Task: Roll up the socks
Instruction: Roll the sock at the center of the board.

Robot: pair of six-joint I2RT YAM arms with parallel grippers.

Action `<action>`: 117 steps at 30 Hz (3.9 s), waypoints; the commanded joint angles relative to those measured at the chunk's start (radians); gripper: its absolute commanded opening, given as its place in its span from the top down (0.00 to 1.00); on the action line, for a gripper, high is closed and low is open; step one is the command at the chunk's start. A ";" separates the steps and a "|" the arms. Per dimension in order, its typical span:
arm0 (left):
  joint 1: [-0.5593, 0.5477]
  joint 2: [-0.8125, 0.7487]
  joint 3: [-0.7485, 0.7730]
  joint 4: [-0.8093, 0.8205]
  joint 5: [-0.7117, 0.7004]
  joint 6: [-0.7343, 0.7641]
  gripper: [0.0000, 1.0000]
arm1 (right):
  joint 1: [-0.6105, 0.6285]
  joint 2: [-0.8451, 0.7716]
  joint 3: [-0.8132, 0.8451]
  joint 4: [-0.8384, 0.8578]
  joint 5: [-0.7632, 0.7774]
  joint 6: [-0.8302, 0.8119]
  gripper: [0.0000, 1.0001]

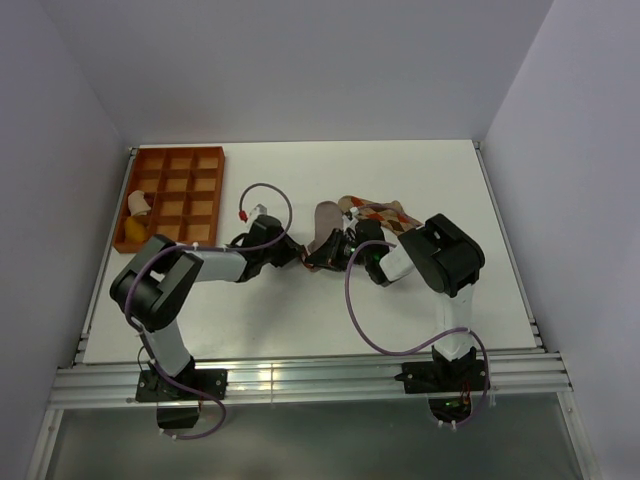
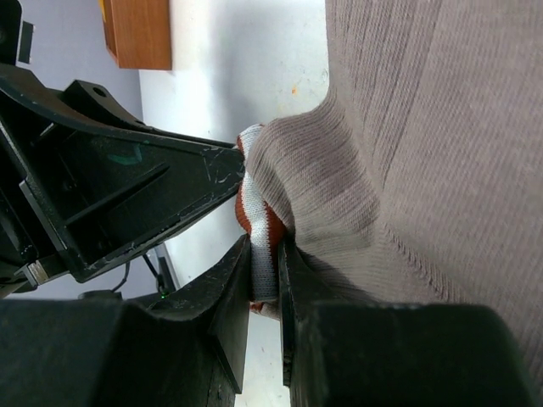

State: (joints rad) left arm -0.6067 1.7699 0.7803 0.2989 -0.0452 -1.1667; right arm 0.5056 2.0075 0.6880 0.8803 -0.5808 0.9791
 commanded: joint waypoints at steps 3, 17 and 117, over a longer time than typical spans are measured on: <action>-0.022 0.039 0.033 -0.027 0.016 0.033 0.78 | -0.001 0.011 0.030 -0.177 0.044 -0.088 0.91; -0.024 0.011 0.082 -0.159 -0.085 0.098 1.00 | 0.030 -0.325 0.104 -0.595 0.271 -0.468 0.57; -0.053 -0.081 0.090 -0.311 -0.119 0.085 0.99 | 0.519 -0.110 0.165 -0.444 0.943 -1.163 1.00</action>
State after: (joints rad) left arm -0.6243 1.7287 0.8867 0.0174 -0.1684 -1.0615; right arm 1.0214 1.8603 0.7990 0.5358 0.3920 -0.2161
